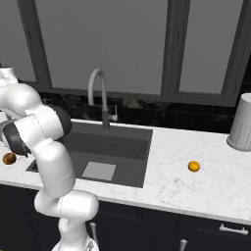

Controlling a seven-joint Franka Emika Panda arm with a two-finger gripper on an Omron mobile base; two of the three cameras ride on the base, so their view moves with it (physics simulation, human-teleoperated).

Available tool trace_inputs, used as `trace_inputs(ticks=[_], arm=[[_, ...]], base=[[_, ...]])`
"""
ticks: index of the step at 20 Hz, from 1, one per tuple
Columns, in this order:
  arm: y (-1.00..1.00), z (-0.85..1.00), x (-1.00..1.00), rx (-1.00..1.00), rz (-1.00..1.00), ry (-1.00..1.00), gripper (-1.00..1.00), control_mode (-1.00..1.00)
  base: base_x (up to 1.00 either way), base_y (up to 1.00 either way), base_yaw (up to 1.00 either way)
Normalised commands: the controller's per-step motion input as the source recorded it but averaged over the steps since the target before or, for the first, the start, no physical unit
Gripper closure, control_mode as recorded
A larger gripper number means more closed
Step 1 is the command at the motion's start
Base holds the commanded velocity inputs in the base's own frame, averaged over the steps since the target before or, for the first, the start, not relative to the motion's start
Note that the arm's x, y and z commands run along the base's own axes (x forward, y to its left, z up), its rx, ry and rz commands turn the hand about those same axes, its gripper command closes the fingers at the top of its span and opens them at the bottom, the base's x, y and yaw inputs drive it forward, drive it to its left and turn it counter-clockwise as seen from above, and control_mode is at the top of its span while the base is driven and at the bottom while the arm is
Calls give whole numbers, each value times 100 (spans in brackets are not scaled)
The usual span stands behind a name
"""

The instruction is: Put the colander in the sink, put the tangerine, pear in the colander, and turn on the sink faucet and pour water over the colander.

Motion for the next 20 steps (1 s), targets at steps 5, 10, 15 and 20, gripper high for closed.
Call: trace_inputs(ticks=[5,10,15,20], arm=[[1,-16,11,35,6,0,-100,-100],[3,-17,20,14,11,7,-100,-100],[17,-18,38,-1,6,20,-100,-100],[23,-14,45,-3,4,15,-100,-100]], base=[[0,0,0],[0,0,0],[0,0,0],[0,0,0]])
